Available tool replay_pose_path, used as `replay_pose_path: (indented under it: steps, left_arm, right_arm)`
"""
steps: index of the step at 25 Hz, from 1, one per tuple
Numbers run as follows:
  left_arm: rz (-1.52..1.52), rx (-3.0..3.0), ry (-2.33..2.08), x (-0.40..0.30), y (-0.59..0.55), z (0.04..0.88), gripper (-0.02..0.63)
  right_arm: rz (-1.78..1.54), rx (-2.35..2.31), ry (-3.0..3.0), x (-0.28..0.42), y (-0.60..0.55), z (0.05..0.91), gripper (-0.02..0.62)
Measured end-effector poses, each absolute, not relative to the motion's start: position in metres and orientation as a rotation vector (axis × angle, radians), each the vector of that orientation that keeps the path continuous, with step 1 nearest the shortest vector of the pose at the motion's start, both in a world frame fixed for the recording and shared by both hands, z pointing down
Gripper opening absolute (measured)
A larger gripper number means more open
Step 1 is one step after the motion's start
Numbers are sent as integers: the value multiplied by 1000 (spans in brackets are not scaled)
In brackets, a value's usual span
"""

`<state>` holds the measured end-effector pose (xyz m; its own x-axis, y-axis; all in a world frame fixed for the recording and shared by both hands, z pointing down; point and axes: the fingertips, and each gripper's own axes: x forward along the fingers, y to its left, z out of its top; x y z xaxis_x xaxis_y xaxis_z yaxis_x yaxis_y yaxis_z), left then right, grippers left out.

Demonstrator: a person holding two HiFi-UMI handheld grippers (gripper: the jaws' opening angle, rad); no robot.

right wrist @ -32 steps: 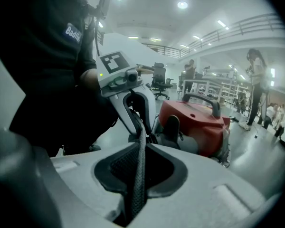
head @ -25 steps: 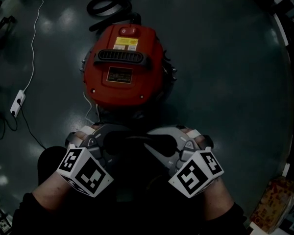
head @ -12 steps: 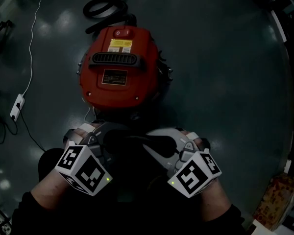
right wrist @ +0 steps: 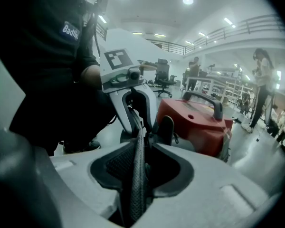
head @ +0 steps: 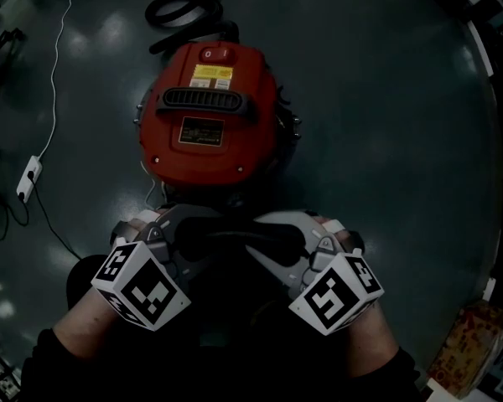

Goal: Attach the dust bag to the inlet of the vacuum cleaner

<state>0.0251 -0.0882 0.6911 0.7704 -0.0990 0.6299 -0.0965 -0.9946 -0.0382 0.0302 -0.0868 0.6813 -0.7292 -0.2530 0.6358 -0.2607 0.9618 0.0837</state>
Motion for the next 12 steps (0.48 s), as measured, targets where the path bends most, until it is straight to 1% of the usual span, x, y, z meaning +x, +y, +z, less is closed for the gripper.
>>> replay_pose_path:
  steps: [2, 12]
  left_arm:
    - [-1054, -2951, 161, 25, -88, 689, 121]
    - [-1050, -2956, 134, 24, -81, 666, 135]
  right_arm:
    - [-3, 376, -2414, 30, -87, 680, 123]
    - [47, 446, -2429, 38, -79, 661, 123]
